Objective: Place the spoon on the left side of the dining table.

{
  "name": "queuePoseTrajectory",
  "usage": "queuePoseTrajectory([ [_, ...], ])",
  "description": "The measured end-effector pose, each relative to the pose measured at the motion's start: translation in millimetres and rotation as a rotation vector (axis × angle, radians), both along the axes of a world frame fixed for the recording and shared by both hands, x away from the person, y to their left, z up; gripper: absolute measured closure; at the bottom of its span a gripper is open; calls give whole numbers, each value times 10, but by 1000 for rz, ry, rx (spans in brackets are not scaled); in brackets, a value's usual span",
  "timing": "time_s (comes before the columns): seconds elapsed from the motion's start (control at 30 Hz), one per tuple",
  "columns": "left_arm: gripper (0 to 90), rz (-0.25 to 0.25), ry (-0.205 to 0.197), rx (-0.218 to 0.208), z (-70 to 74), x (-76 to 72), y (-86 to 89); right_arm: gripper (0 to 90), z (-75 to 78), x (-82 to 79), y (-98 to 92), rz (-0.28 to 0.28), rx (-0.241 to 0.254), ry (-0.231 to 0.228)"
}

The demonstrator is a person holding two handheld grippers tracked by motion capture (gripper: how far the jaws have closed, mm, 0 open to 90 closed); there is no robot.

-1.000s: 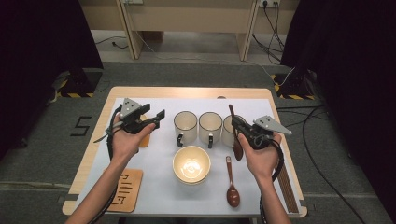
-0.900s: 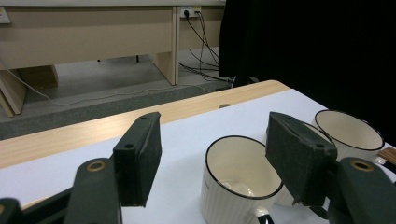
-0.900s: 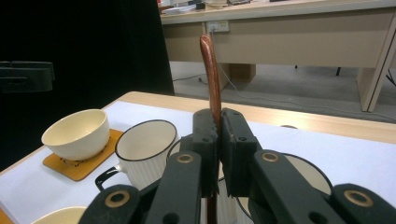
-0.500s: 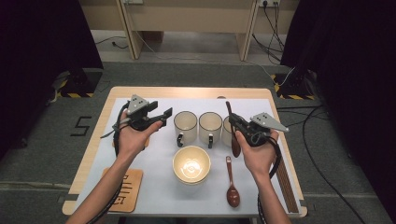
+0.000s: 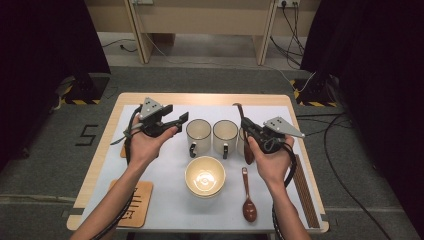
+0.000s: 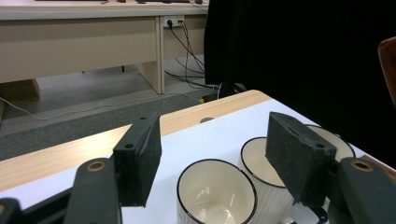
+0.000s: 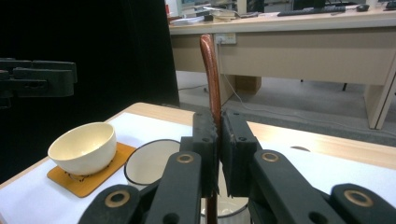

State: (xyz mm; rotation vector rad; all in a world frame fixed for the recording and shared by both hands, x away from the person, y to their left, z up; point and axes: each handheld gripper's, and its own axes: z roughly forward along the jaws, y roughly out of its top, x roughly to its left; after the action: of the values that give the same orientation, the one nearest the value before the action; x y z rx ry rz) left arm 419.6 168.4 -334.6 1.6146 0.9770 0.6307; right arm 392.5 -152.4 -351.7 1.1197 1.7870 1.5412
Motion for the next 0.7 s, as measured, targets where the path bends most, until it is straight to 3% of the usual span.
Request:
queuePoseTrajectory([
  [0.7,356,-28,-29,-10,127,16,-134,853,60,92,163,19,5,-29],
])
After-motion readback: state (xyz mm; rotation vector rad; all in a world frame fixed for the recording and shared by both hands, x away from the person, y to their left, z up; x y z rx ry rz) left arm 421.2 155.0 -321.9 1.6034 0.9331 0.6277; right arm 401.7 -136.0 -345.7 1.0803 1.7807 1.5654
